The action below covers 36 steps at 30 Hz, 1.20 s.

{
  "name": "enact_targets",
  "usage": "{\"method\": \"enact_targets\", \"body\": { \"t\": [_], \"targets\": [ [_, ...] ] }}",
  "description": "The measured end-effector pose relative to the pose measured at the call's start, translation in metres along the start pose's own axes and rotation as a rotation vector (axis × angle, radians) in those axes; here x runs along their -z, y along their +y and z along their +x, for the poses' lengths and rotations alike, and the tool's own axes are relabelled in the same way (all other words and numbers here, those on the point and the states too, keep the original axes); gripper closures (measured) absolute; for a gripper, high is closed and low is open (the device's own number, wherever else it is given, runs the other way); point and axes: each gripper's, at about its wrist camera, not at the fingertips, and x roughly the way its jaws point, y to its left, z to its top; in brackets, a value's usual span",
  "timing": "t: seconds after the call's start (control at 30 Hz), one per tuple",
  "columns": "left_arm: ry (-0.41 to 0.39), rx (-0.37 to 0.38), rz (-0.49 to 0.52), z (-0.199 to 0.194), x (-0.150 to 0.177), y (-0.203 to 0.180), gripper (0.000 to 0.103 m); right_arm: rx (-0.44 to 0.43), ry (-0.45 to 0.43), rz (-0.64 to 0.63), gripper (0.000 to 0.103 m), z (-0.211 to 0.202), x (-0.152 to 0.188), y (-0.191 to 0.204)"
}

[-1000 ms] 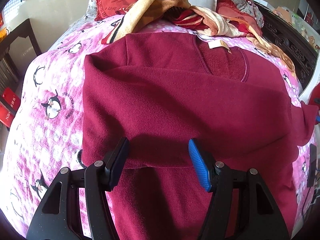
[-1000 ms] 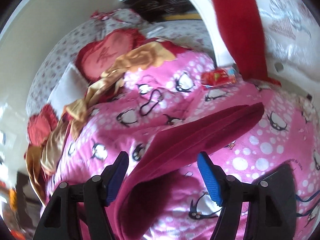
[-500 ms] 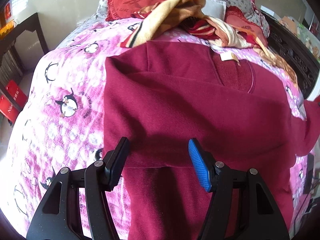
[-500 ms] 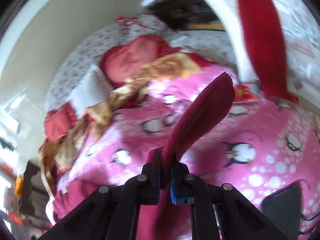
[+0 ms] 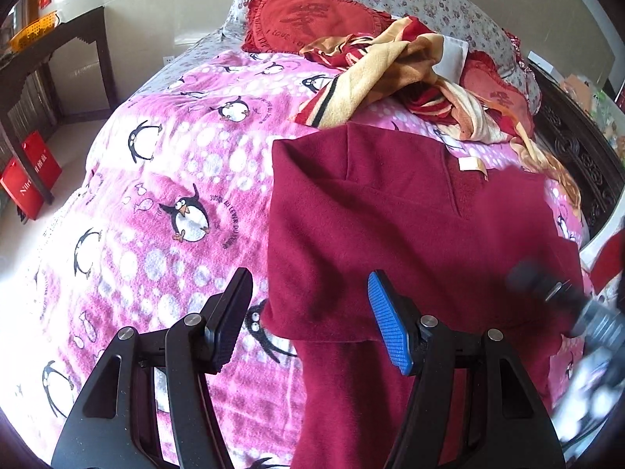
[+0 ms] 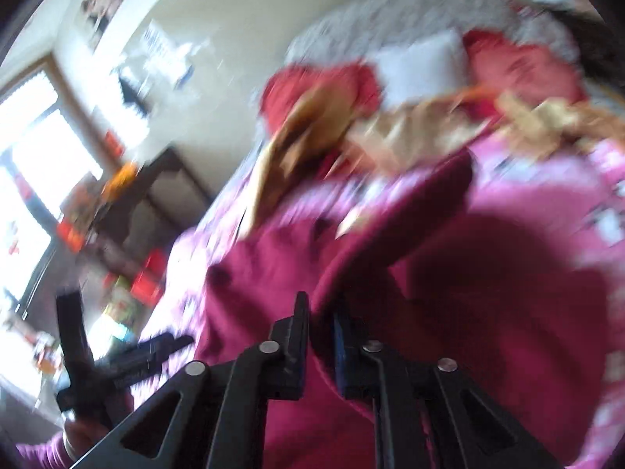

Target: Fold small clothes

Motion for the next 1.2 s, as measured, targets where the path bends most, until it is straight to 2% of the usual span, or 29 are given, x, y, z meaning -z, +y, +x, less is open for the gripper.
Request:
{"method": "enact_targets", "body": {
  "t": [0.03,0.07,0.1,0.17,0.37,0.5,0.67,0.83,0.87,0.93,1.0,1.1,1.2],
  "targets": [
    [0.002,0.000,0.005,0.000,0.000,0.001,0.041,-0.008,0.072,-0.014,0.059,0.020,0.008,0.005],
    [0.001,0.003,0.009,-0.001,0.001,0.002,0.041,-0.005,0.146,-0.039,0.055,0.040,0.019,0.012],
    [-0.003,0.009,0.013,-0.001,0.001,0.002,0.041,0.007,0.186,-0.079,0.055,0.052,0.030,0.019],
    [-0.010,0.028,0.020,-0.002,0.001,0.001,0.041,0.014,0.204,-0.132,0.055,0.056,0.043,0.027],
    [0.008,0.113,0.049,0.008,-0.001,-0.020,0.041,0.020,0.132,-0.099,0.054,0.016,0.046,0.009],
    [0.022,0.090,0.103,0.025,-0.004,-0.044,0.041,0.014,0.098,-0.047,0.052,-0.012,0.051,-0.008],
    [0.042,0.112,0.148,0.048,-0.009,-0.068,0.041,0.012,0.062,0.056,0.052,-0.037,0.058,-0.030],
    [0.156,0.144,0.181,0.077,-0.009,-0.086,0.043,0.003,0.045,0.149,0.052,-0.049,0.064,-0.054],
    [0.161,0.143,0.179,0.079,-0.009,-0.087,0.046,0.001,0.037,0.163,0.052,-0.052,0.064,-0.057],
    [0.146,0.126,0.188,0.077,-0.009,-0.088,0.076,0.007,0.023,0.171,0.052,-0.057,0.063,-0.061],
    [0.135,0.154,0.167,0.069,-0.014,-0.083,0.090,0.025,-0.004,0.174,0.052,-0.064,0.061,-0.064],
    [0.087,0.220,0.134,0.046,-0.025,-0.073,0.092,0.050,-0.056,0.193,0.052,-0.078,0.057,-0.072],
    [0.010,0.213,0.120,0.022,-0.038,-0.062,0.093,0.083,-0.091,0.218,0.052,-0.089,0.053,-0.084]
  ]
}}
